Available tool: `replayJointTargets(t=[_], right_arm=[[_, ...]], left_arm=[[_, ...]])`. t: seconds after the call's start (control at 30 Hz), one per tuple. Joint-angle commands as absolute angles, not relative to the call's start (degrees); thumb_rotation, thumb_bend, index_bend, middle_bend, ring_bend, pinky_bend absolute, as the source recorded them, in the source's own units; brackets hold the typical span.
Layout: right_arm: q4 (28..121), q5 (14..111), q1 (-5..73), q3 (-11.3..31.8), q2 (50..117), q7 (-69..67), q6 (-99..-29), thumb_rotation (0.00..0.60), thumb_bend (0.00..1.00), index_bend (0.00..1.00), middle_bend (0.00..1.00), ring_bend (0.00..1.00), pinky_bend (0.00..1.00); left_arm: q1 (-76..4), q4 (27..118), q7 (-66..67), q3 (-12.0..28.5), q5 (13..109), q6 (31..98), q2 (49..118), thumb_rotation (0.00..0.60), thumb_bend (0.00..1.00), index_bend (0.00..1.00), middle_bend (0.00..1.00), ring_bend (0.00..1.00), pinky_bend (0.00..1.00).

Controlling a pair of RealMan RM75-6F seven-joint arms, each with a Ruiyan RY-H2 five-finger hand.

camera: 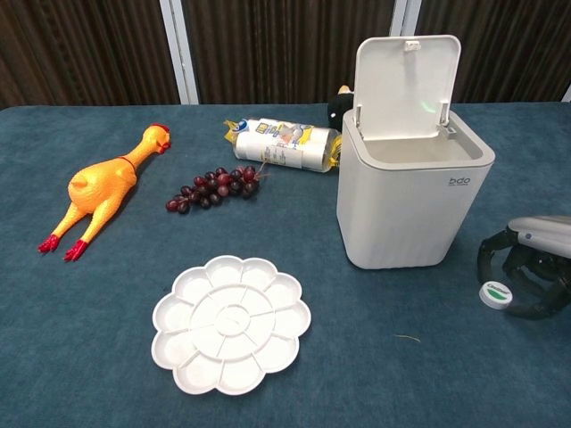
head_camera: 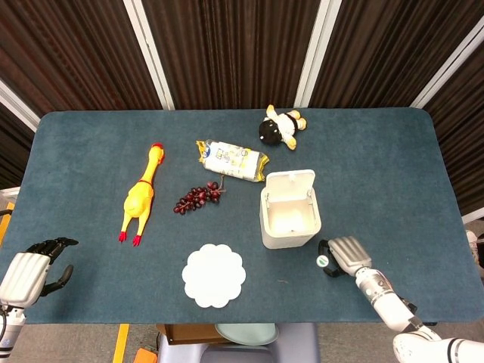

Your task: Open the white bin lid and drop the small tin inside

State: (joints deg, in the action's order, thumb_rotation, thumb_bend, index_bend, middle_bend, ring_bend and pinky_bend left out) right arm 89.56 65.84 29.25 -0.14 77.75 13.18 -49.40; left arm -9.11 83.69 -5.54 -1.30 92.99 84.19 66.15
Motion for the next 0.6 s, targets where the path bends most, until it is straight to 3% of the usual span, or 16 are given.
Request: replayJointTargets(t=[0.03, 0.37, 0.6], right_arm=[[89.3, 66.0, 29.1, -0.2, 78.0, 13.2, -49.7, 0.6, 0.36, 0.59, 0.87, 0.95, 0.88], [89.2, 66.6, 28.5, -0.1, 78.2, 12.6, -50.9, 0.6, 0.36, 0.68, 0.88, 0.96, 0.89], [96.5, 71.4, 26.4, 0.3, 73.3, 12.4, -57.6, 0.6, 0.36, 0.69, 0.88, 0.96, 0.9]], left_arm=[[-9.1, 83.7, -5.6, -1.3, 93.0, 84.2, 66.1, 0.6, 0.44, 0.29, 0.31, 0.33, 0.43], [-9.0, 83.7, -5.7, -1.3, 93.0, 84.3, 66.1, 0.6, 0.44, 0.29, 0.31, 0.33, 0.43], [-9.0, 83.8, -5.9, -1.3, 92.9, 84.3, 66.0, 0.6, 0.44, 0.29, 0.32, 0.33, 0.43]])
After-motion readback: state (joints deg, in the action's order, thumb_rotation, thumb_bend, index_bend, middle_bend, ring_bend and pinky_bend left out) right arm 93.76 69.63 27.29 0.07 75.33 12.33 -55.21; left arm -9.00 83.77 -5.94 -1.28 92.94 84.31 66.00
